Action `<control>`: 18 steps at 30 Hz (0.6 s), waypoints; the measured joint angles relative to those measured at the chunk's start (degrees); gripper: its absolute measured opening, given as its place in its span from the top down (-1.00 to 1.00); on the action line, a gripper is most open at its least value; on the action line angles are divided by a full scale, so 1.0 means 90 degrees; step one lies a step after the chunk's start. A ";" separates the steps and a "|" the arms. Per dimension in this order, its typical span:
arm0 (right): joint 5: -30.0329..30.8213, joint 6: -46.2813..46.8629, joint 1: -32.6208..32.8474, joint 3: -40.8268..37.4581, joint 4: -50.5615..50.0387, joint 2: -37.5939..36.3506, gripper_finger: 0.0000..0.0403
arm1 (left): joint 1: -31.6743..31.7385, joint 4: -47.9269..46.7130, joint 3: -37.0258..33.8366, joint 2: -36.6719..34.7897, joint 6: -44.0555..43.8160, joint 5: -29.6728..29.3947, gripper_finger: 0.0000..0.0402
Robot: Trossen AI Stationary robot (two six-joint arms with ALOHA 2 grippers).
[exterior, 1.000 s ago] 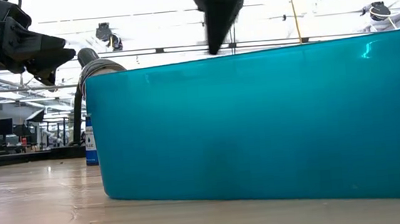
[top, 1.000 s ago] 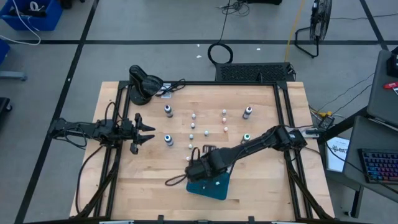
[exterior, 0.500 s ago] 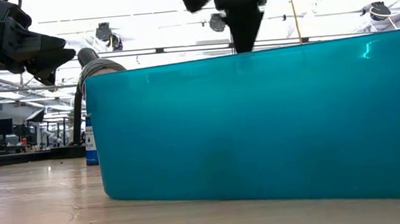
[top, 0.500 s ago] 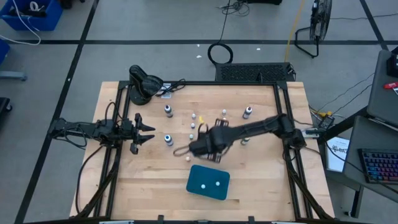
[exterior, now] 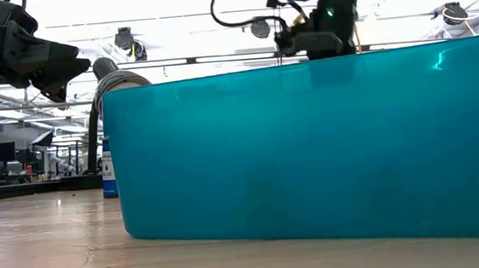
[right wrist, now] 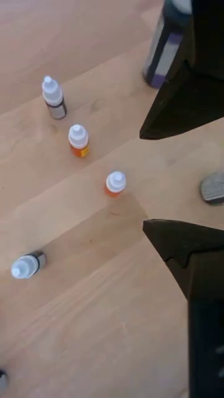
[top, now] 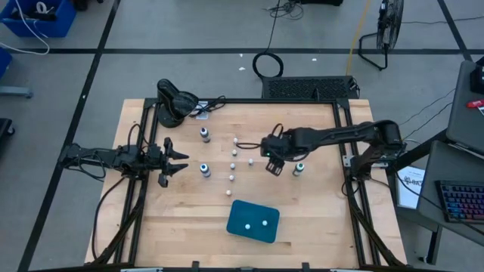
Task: Pick & Place food coloring
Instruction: Put the small yellow coloring bottle into the blue bin
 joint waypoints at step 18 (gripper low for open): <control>-0.0479 -0.0493 -0.0292 -0.0835 0.1274 0.0092 -0.05 | 0.0002 0.0002 0.0000 0.0000 0.0000 0.0000 0.24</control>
